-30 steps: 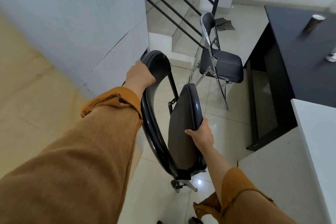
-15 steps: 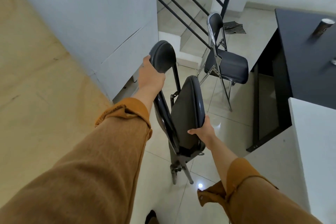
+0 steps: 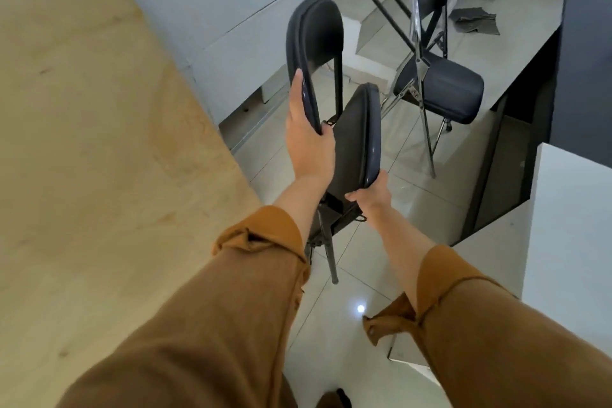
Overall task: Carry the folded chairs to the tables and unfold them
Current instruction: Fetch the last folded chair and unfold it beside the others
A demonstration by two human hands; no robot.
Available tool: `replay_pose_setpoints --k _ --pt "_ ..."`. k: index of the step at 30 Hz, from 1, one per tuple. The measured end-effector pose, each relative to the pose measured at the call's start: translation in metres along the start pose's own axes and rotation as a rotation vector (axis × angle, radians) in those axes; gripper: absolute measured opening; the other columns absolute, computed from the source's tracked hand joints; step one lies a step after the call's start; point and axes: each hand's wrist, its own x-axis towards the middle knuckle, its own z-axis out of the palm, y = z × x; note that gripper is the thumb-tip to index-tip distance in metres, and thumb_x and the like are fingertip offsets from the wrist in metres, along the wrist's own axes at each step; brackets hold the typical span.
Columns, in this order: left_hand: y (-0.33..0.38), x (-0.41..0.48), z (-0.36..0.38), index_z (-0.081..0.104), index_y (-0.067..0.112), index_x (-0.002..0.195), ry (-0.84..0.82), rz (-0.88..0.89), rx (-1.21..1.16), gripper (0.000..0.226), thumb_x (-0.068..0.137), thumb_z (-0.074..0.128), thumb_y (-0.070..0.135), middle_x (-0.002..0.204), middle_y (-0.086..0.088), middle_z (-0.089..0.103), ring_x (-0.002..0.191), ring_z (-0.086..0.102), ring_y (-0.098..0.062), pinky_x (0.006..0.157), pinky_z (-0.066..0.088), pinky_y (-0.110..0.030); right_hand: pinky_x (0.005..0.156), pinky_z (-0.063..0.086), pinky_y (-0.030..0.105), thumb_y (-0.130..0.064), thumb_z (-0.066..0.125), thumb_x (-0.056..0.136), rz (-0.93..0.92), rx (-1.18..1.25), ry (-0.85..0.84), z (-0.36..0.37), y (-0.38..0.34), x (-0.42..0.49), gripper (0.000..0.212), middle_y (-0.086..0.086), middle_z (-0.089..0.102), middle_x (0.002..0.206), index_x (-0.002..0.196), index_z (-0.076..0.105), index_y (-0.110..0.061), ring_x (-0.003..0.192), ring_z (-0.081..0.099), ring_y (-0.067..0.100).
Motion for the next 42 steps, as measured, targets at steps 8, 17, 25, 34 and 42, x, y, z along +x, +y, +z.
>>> replay_pose_setpoints --k 8,17,25,34,42 --pt "-0.031 -0.021 0.024 0.016 0.034 0.149 0.109 0.023 -0.090 0.090 0.080 0.055 -0.008 0.140 0.005 0.047 0.099 0.064 -0.020 0.084 0.057 -0.032 0.066 0.046 0.029 0.000 0.066 0.078 -0.068 0.048 0.103 0.003 0.016 0.003 0.072 0.010 0.054 0.116 0.137 0.030 -0.018 0.086 0.049 0.022" --pt "-0.079 -0.036 0.031 0.031 0.030 0.143 0.201 -0.229 -0.115 0.077 0.079 0.058 -0.003 0.117 0.000 0.062 0.097 0.064 -0.013 0.087 0.056 -0.034 0.050 0.044 0.010 -0.001 0.069 0.078 -0.186 0.220 0.281 0.041 0.042 -0.005 0.052 -0.018 0.045 0.084 0.116 0.037 -0.017 0.073 0.051 0.007" --pt "-0.119 -0.022 0.007 0.020 0.031 0.150 0.126 -0.201 -0.154 0.086 0.082 0.053 -0.010 0.138 0.007 0.051 0.120 0.057 -0.010 0.093 0.054 -0.041 0.060 0.045 0.006 -0.008 0.070 0.082 -0.343 0.237 0.393 0.087 0.045 -0.007 0.044 -0.018 0.046 0.087 0.112 0.038 -0.012 0.072 0.053 0.002" --pt "-0.139 0.002 -0.028 0.014 0.027 0.151 0.076 -0.201 -0.248 0.088 0.083 0.048 -0.018 0.095 0.039 0.037 0.100 0.062 -0.003 0.085 0.056 -0.026 0.057 0.044 0.000 0.000 0.064 0.083 -0.422 0.263 0.365 0.119 0.038 -0.009 0.043 -0.017 0.046 0.090 0.115 0.038 -0.013 0.073 0.052 -0.005" --pt "-0.148 0.000 -0.032 0.010 0.021 0.153 0.084 -0.130 -0.173 0.087 0.086 0.058 -0.007 0.115 0.013 0.050 0.068 0.050 0.027 0.056 0.036 0.011 0.056 0.046 0.004 -0.004 0.065 0.082 -0.410 0.266 0.374 0.104 0.047 -0.004 0.044 -0.008 0.050 0.094 0.116 0.039 -0.008 0.078 0.054 0.001"
